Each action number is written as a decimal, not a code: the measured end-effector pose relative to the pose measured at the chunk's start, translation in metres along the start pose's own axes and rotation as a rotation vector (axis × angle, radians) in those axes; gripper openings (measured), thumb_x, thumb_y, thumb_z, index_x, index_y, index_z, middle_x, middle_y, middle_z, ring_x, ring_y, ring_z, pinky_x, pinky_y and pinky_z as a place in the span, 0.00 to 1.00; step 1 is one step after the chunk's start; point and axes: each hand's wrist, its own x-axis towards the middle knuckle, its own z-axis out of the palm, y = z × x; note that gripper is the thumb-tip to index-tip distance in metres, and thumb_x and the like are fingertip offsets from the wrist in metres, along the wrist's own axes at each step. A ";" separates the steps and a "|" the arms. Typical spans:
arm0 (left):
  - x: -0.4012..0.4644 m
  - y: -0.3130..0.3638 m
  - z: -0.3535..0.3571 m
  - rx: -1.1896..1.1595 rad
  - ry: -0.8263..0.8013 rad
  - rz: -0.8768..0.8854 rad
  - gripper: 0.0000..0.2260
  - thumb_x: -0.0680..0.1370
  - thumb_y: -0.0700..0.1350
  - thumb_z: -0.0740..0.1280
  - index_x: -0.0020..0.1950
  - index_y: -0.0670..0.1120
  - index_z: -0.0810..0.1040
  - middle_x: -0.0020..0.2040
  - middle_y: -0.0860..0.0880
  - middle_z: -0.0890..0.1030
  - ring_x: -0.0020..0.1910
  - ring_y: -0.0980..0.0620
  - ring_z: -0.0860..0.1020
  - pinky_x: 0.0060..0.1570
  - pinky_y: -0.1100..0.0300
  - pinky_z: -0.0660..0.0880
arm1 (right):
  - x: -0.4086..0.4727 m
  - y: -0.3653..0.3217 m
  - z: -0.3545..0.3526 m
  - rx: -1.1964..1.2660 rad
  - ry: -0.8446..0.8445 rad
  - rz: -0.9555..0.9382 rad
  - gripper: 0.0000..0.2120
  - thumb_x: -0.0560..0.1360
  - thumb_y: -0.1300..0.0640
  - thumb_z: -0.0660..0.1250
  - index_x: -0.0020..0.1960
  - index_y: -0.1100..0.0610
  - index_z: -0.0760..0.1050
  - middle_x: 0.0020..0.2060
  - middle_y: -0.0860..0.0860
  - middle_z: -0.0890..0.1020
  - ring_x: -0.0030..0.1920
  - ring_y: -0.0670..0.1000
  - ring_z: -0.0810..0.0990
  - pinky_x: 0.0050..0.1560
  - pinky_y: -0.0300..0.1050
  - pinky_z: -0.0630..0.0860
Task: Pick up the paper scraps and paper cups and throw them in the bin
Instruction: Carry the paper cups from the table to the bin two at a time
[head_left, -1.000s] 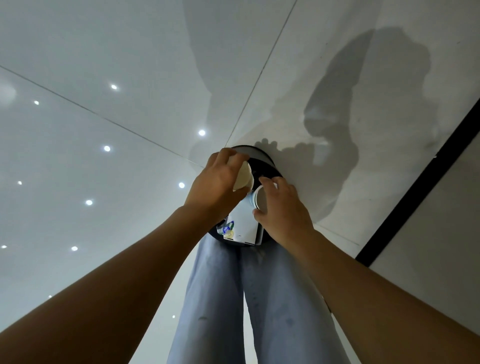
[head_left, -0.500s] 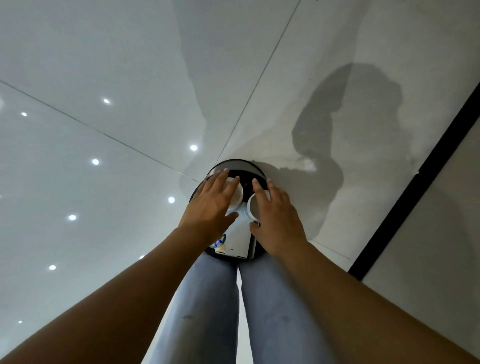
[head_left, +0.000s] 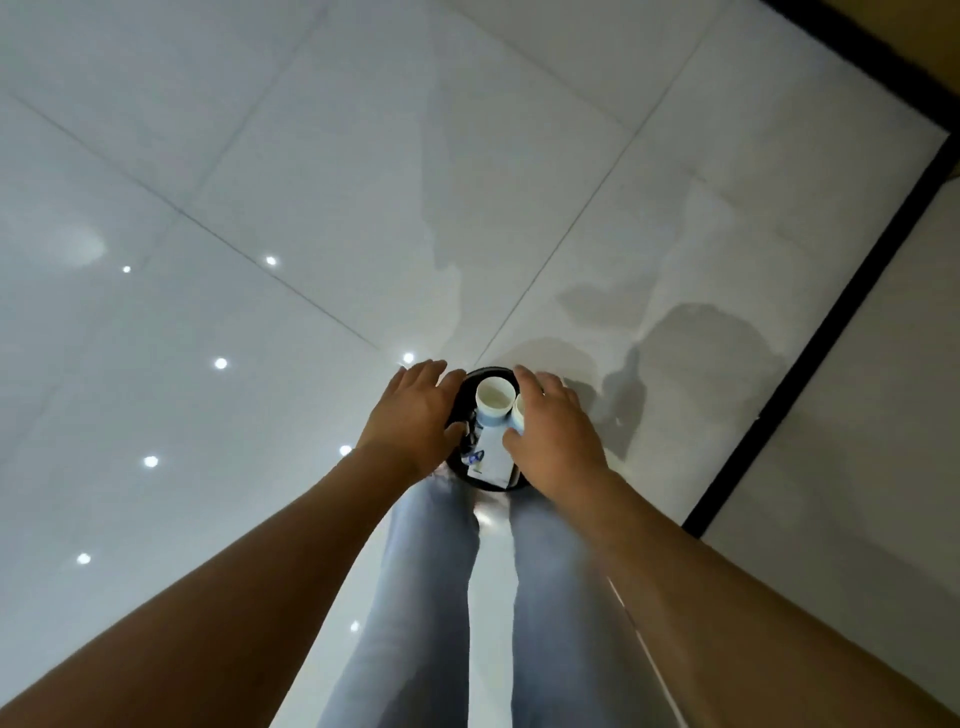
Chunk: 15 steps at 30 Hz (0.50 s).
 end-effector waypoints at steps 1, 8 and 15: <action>-0.012 0.004 -0.012 0.002 0.010 -0.010 0.28 0.78 0.50 0.64 0.75 0.47 0.59 0.75 0.44 0.61 0.74 0.45 0.58 0.73 0.54 0.53 | -0.011 -0.011 -0.011 -0.015 -0.001 -0.022 0.33 0.78 0.55 0.64 0.77 0.52 0.53 0.73 0.54 0.63 0.72 0.56 0.62 0.69 0.48 0.65; -0.124 0.033 -0.065 -0.056 0.147 -0.220 0.25 0.79 0.51 0.62 0.74 0.47 0.61 0.72 0.45 0.66 0.71 0.46 0.63 0.72 0.54 0.57 | -0.095 -0.077 -0.065 -0.260 -0.056 -0.282 0.28 0.79 0.53 0.62 0.76 0.52 0.56 0.71 0.54 0.66 0.68 0.57 0.66 0.64 0.50 0.69; -0.237 0.042 -0.081 -0.154 0.292 -0.485 0.24 0.79 0.49 0.61 0.74 0.47 0.61 0.73 0.45 0.64 0.72 0.46 0.62 0.72 0.54 0.57 | -0.163 -0.144 -0.084 -0.491 -0.063 -0.556 0.28 0.79 0.52 0.61 0.75 0.52 0.55 0.69 0.54 0.66 0.66 0.57 0.68 0.61 0.51 0.70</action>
